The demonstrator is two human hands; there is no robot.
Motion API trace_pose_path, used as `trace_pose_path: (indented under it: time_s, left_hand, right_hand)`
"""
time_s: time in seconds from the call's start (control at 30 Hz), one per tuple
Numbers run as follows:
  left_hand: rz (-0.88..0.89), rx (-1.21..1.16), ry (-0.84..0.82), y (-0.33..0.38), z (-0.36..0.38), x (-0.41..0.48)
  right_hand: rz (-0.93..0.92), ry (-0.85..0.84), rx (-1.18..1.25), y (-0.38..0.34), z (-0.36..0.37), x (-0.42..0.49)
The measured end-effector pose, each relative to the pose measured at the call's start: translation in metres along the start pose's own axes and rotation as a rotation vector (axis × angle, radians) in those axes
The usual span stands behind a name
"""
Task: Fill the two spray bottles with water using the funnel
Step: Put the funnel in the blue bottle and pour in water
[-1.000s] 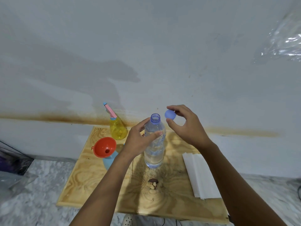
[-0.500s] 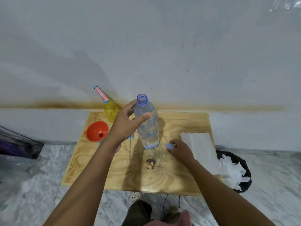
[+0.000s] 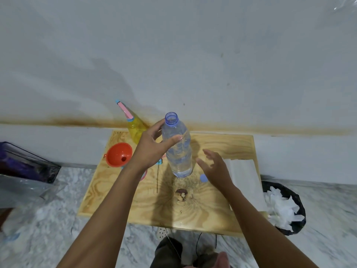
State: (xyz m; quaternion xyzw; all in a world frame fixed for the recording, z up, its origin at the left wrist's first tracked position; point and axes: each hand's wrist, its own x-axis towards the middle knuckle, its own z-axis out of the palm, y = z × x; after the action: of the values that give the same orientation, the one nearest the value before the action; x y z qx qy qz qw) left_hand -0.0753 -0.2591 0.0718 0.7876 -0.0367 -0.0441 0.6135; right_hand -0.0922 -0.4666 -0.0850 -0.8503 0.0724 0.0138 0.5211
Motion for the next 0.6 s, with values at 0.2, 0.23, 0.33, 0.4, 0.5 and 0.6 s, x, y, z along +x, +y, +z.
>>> trace_pose_path:
  time_s: [0.2,0.23,0.33,0.4,0.5,0.6]
  left_hand:
    - [0.012,0.069,0.004,0.005,-0.003,0.001]
    - [0.011,0.094,-0.006,0.006,-0.004,0.002]
    - [-0.021,0.179,-0.036,0.012,-0.009,0.002]
    - [-0.027,0.197,-0.051,0.016,-0.012,0.001]
    - [-0.006,0.202,-0.062,0.019,-0.016,0.001]
    - [0.002,0.214,-0.064,0.018,-0.019,0.003]
  right_hand:
    - [-0.391,-0.043,0.211,-0.091,-0.011,-0.011]
    - [-0.4,-0.061,0.226,-0.097,-0.008,-0.01]
    - [-0.396,-0.073,0.26,-0.107,0.004,-0.004]
    - [-0.408,-0.035,0.279,-0.107,0.011,-0.001]
    - [-0.429,0.0,0.301,-0.107,0.016,0.003]
    - [-0.442,-0.022,0.322,-0.105,0.019,0.009]
